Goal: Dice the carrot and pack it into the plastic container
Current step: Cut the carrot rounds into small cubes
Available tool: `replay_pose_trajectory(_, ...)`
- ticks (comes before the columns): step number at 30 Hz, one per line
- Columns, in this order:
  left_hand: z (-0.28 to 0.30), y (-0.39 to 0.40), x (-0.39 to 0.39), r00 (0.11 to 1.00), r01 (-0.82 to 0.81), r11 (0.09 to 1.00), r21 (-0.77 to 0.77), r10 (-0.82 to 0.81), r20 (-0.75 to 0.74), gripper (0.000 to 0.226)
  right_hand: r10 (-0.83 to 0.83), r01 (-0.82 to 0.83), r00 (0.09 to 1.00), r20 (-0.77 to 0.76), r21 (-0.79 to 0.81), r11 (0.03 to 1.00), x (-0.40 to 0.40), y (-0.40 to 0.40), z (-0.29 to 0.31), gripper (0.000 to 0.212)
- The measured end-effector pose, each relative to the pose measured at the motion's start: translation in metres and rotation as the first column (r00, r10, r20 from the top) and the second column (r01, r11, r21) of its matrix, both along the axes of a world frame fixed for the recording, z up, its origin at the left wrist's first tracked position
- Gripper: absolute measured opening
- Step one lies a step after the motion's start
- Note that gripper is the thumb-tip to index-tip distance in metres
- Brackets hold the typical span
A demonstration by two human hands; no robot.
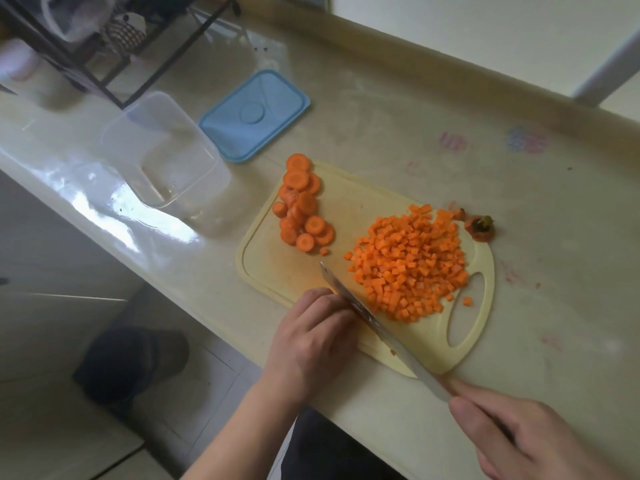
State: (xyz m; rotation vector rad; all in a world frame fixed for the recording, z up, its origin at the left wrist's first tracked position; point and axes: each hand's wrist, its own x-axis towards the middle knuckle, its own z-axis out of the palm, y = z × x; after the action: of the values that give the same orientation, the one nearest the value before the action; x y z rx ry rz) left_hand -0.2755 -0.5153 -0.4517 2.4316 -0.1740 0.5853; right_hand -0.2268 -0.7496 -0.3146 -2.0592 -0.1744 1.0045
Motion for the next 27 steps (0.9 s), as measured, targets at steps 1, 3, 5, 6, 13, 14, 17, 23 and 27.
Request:
replay_pose_trajectory(1, 0.0, 0.0, 0.0, 1.0, -0.003, 1.0, 0.001, 0.003, 0.004, 0.009, -0.011, 0.011, 1.0, 0.015, 0.006, 1.0, -0.002, 0.001, -0.001, 0.064)
replay_pose_trajectory(3, 0.001, -0.001, -0.001, 1.0, -0.009, 1.0, -0.005, 0.009, 0.005, 0.011, -0.041, 0.042, 0.999, -0.008, 0.011, 0.999, -0.002, 0.005, -0.002, 0.022)
replay_pose_trajectory(5, 0.001, 0.0, -0.001, 1.0, -0.007, 1.0, -0.017, 0.007, -0.002, 0.016, 0.001, -0.001, 1.0, 0.008, 0.01, 1.0, 0.001, 0.01, -0.007, 0.022)
replay_pose_trajectory(6, 0.002, 0.0, -0.001, 1.0, -0.007, 1.0, -0.019, 0.007, -0.005, 0.018, 0.039, -0.039, 0.999, 0.035, 0.007, 0.999, 0.002, 0.013, -0.01, 0.022)
replay_pose_trajectory(13, 0.003, 0.004, -0.007, 1.0, -0.007, 1.0, -0.023, 0.008, 0.01, 0.008, -0.009, 0.011, 0.999, -0.036, 0.062, 0.998, 0.009, 0.013, -0.009, 0.023)
replay_pose_trajectory(14, 0.003, 0.005, -0.009, 0.999, -0.023, 0.999, -0.031, 0.024, 0.03, 0.008, -0.01, 0.014, 0.999, -0.048, 0.071, 0.997, 0.008, 0.011, -0.008, 0.028)
replay_pose_trajectory(17, 0.002, 0.005, -0.013, 0.994, -0.075, 0.996, -0.053, 0.079, 0.072, 0.011, 0.021, -0.018, 0.999, -0.042, 0.065, 0.998, 0.003, 0.007, -0.007, 0.05)
replay_pose_trajectory(23, -0.001, 0.004, -0.011, 0.999, -0.034, 0.999, -0.021, 0.034, 0.013, 0.007, 0.033, -0.032, 0.999, -0.017, 0.055, 0.998, -0.002, 0.008, -0.005, 0.059)
replay_pose_trajectory(27, -0.004, 0.005, -0.011, 0.999, -0.044, 0.999, -0.018, 0.043, -0.016, 0.012, 0.042, -0.04, 0.998, -0.053, 0.033, 0.999, 0.0, 0.006, -0.003, 0.045)
